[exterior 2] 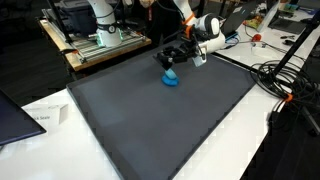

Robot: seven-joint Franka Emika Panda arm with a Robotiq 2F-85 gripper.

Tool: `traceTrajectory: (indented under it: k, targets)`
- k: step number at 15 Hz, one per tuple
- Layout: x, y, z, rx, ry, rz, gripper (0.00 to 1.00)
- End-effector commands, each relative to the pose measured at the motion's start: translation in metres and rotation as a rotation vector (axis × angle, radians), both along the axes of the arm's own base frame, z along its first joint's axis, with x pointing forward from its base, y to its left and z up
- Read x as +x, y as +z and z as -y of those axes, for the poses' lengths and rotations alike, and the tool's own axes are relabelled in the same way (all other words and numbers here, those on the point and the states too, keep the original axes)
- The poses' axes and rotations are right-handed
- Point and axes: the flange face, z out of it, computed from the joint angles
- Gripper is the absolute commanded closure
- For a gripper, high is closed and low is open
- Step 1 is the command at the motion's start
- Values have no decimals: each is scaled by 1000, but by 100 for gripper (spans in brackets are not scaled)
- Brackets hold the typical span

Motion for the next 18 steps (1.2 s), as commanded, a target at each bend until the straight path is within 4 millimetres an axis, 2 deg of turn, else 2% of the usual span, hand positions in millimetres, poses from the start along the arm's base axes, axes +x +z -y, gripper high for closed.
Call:
traceTrajectory:
  k: [1, 18]
  targets:
    - [-5, -34, -16, 90, -18, -54, 65]
    - [-3, -49, -31, 135, -108, -99, 65]
